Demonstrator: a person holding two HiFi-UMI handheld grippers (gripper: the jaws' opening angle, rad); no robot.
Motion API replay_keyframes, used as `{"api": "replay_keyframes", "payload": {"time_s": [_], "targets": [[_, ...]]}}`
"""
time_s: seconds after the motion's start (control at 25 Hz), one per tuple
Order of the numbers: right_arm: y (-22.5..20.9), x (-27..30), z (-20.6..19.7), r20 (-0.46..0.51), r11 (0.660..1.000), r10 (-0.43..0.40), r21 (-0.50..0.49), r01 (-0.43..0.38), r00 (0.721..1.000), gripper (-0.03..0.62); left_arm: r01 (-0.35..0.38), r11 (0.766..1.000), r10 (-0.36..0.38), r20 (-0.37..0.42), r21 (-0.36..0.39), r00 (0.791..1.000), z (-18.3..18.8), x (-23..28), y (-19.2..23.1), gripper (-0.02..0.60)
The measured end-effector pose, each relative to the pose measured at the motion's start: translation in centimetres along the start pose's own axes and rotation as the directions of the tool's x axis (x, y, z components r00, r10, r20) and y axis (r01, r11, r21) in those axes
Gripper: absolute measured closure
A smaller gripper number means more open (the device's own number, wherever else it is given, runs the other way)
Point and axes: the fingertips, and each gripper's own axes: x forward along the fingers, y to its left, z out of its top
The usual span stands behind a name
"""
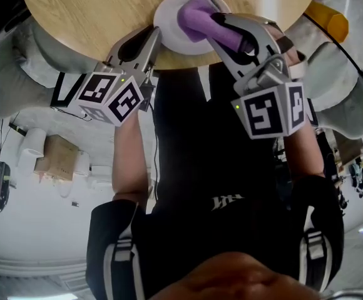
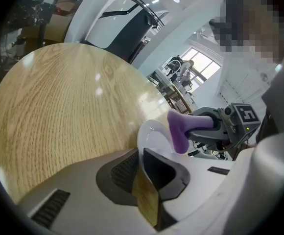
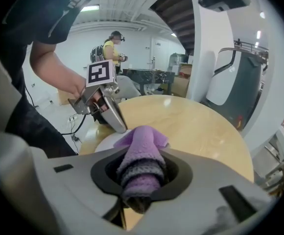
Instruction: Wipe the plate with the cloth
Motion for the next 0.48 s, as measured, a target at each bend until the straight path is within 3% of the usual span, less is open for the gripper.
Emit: {"api": "replay_keyframes", "payload": {"time_s": [0.24, 0.48], "targets": [[2.6, 4.1, 1.2, -0.007, 0.994, 0.077, -0.083, -0.077, 0.997, 0.500, -0.004, 1.000, 0.004, 0.004, 0.002, 1.000, 0.1, 0.1, -0.1, 0.538], [3.0, 5.4, 0.4, -0.045, 0.989, 0.096, -0.110, -0.101, 0.994, 0.500, -0.012, 1.000, 0.012, 0.007, 0.008, 1.000, 0.1, 0.1, 0.0, 0.538]]}}
